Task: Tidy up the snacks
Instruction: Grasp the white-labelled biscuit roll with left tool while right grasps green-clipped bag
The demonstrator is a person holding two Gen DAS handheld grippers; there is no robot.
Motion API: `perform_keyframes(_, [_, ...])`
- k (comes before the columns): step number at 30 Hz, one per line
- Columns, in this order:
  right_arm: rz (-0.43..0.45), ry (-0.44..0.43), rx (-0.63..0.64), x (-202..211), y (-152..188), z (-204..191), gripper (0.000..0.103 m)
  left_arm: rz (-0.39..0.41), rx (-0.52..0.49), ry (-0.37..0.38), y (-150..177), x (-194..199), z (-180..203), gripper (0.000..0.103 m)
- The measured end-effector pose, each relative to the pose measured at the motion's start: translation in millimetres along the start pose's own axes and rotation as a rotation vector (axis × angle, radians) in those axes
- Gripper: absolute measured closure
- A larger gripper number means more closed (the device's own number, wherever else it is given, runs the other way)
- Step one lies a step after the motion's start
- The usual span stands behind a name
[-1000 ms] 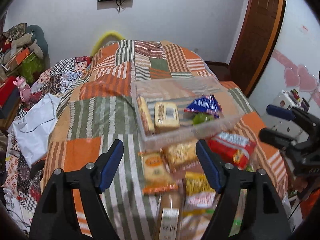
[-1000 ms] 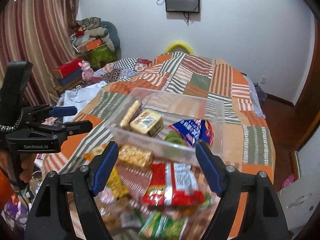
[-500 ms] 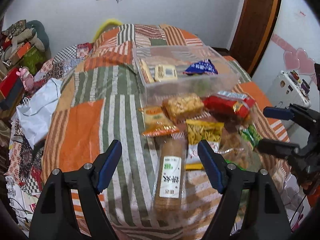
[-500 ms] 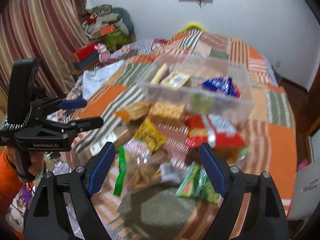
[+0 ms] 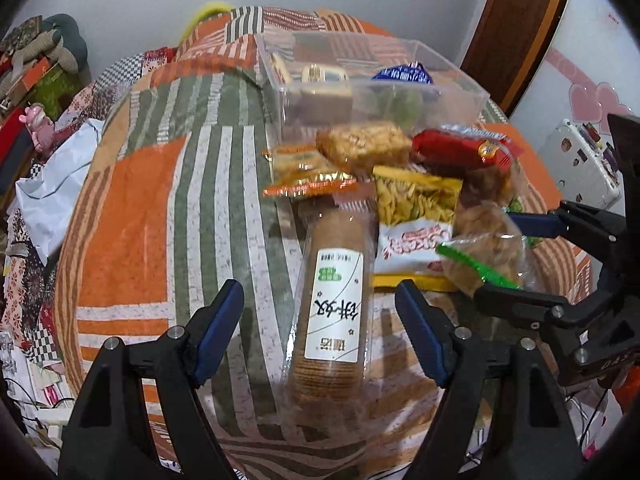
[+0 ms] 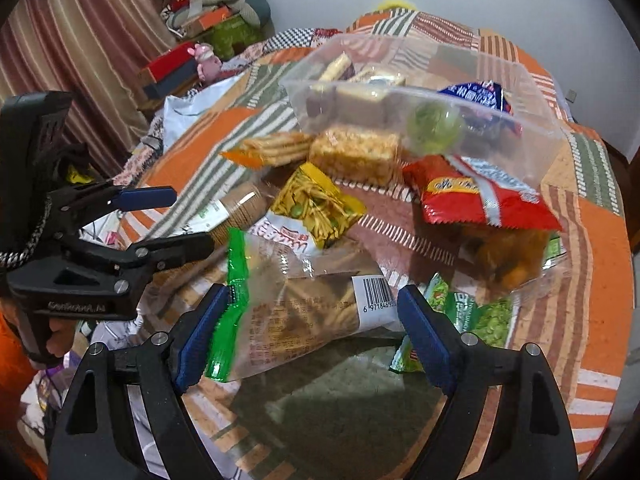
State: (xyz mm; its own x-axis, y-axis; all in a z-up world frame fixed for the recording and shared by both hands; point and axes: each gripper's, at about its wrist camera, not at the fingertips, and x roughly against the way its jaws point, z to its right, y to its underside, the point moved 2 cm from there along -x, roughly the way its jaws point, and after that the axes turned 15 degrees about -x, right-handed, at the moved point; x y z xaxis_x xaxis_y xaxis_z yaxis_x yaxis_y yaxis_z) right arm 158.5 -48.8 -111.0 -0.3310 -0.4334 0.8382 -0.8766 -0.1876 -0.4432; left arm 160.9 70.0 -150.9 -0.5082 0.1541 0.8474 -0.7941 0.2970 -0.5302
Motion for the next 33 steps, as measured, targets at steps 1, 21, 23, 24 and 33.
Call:
perform_keyframes(1, [-0.001, 0.001, -0.003, -1.2, 0.0, 0.8, 0.017, -0.001, 0.002, 0.001, 0.8, -1.8, -0.2, 0.025])
perform_keyframes(21, [0.038, -0.022, -0.001, 4.5, -2.1, 6.4, 0.033, 0.016, 0.003, 0.026, 4.5, -15.2, 0.0, 0.067])
perform_keyframes(23, [0.048, -0.030, -0.009, 8.1, -4.2, 9.3, 0.035, 0.026, -0.003, 0.019, 4.0, -9.2, 1.1, 0.069])
perform_keyframes(24, [0.058, -0.031, -0.015, 11.3, -5.2, 11.2, 0.035, 0.032, -0.006, 0.013, 3.7, -5.1, 1.6, 0.069])
perform_keyframes(33, [0.148, -0.044, -0.035, 42.2, -18.5, 13.6, 0.035, 0.104, -0.010, 0.000, -5.8, 24.6, 4.2, 0.069])
